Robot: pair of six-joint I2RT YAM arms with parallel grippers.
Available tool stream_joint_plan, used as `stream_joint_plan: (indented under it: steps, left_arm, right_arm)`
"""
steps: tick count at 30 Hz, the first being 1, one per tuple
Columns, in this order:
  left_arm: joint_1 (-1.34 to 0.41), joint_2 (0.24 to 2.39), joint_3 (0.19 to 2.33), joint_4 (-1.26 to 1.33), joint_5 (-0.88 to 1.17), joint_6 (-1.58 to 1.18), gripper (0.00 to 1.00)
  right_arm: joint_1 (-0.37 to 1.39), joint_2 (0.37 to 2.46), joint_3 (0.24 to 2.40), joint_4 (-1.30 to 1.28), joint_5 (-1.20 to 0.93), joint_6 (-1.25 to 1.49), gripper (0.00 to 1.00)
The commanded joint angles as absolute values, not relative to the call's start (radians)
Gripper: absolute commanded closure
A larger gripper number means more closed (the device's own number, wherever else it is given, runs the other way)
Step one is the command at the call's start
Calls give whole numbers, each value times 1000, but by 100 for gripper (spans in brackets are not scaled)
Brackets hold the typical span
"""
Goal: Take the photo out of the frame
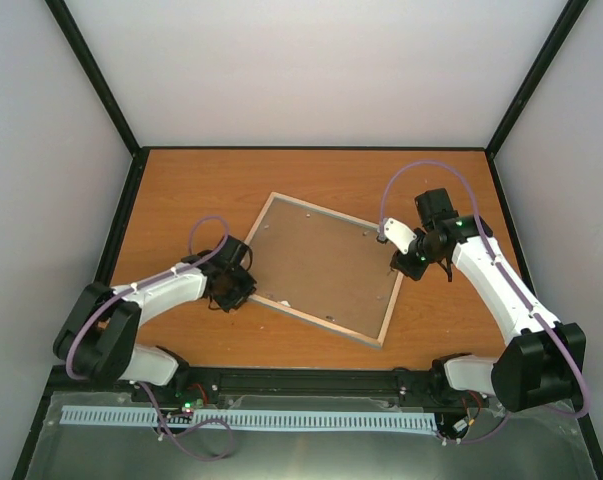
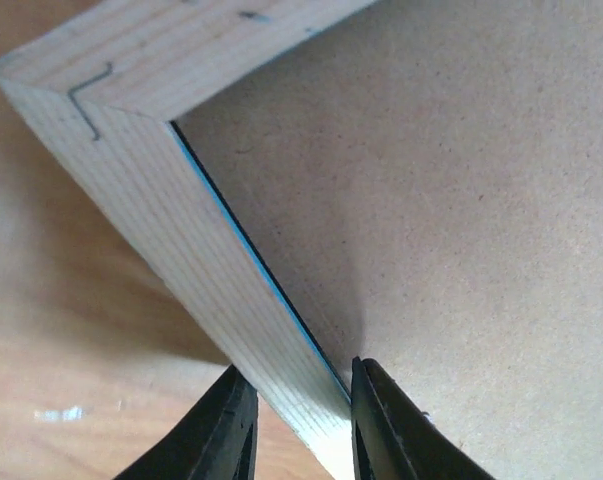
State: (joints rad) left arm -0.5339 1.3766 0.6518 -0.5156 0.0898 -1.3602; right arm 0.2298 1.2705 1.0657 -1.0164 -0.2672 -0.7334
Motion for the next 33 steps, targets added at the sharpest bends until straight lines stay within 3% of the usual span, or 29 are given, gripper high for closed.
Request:
stream_joint_plan:
  steps: [1, 7, 12, 13, 14, 15, 17, 26, 33]
  left_arm:
    - [-425, 1428, 681, -432, 159, -1091, 78]
    - [-256, 1626, 797, -470, 276, -756, 82]
    - [-213, 1702, 933, -451, 157, -583, 82]
    - [-213, 1714, 964, -443, 133, -556, 78]
    - [-213, 1725, 998, -435, 119, -535, 65]
    - [-213, 1740, 1032, -444, 98, -533, 51]
    - [-213, 1749, 1095, -494, 32, -579, 41]
    - [-334, 1504, 926, -487, 45, -877, 40]
    - [-477, 1505, 882, -497, 67, -994, 41]
  right_arm:
    - [236, 1246, 1066, -1013, -251, -739, 97]
    - [236, 1238, 1079, -1027, -239, -741, 97]
    - [236, 1214, 1062, -1019, -231, -747, 97]
    - [236, 1213, 1060, -1020, -232, -748, 97]
    - [236, 1215, 1058, -1020, -233, -749, 97]
    - [236, 1217, 1058, -1021, -235, -749, 97]
    - [236, 1226, 1067, -1025, -242, -744, 97]
    - [237, 1240, 1091, -1027, -296, -709, 97]
    - [236, 1298, 1140, -1019, -366, -672, 97]
